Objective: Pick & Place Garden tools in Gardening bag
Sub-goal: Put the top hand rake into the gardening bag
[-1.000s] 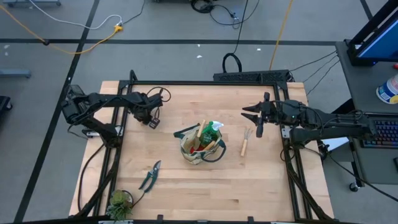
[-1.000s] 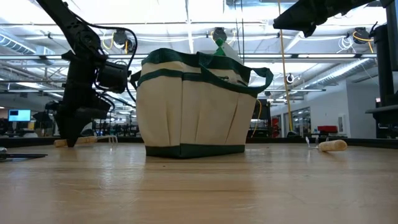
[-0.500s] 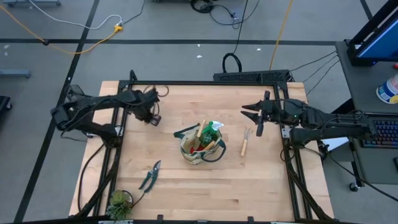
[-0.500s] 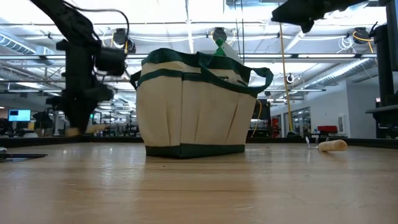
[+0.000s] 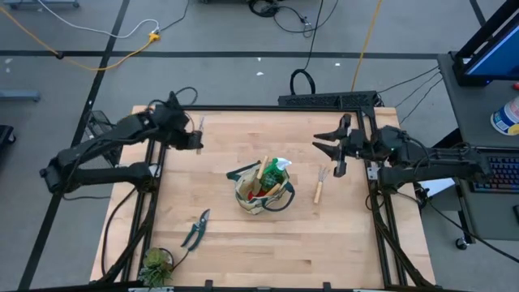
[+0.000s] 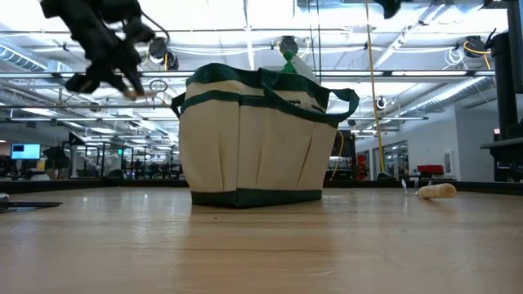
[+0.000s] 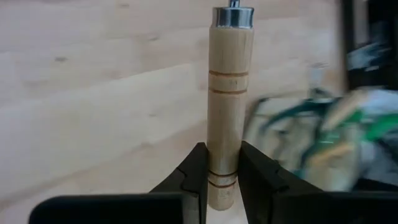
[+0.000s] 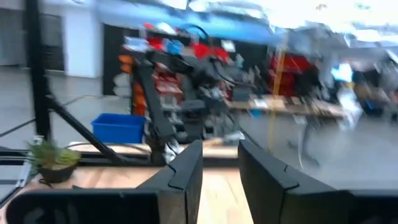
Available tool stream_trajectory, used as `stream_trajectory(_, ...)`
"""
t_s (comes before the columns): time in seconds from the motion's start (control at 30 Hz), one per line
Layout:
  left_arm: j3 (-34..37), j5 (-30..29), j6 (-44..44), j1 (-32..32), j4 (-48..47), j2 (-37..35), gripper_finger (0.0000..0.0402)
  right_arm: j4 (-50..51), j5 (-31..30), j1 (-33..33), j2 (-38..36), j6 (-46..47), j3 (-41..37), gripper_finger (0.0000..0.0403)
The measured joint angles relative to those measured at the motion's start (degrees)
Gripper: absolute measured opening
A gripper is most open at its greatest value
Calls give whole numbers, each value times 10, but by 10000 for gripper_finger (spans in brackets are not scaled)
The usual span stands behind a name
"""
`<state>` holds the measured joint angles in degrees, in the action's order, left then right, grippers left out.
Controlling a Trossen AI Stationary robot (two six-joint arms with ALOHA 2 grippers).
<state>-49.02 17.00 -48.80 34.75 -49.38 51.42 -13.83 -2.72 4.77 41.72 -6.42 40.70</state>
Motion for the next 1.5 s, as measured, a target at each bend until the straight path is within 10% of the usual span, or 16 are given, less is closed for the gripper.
stream_trajectory(0.37,-72,67,-160,-74,21,-27,61,-141,60,0,113,-143,0,96)
stream_trajectory(0.97,-85,19,-360,-201,360,53,61,-159,59,-9,248,-338,105,98)
stream_trajectory(1.5,-85,18,-462,-260,588,198,61,-147,-19,-65,299,-530,134,198)
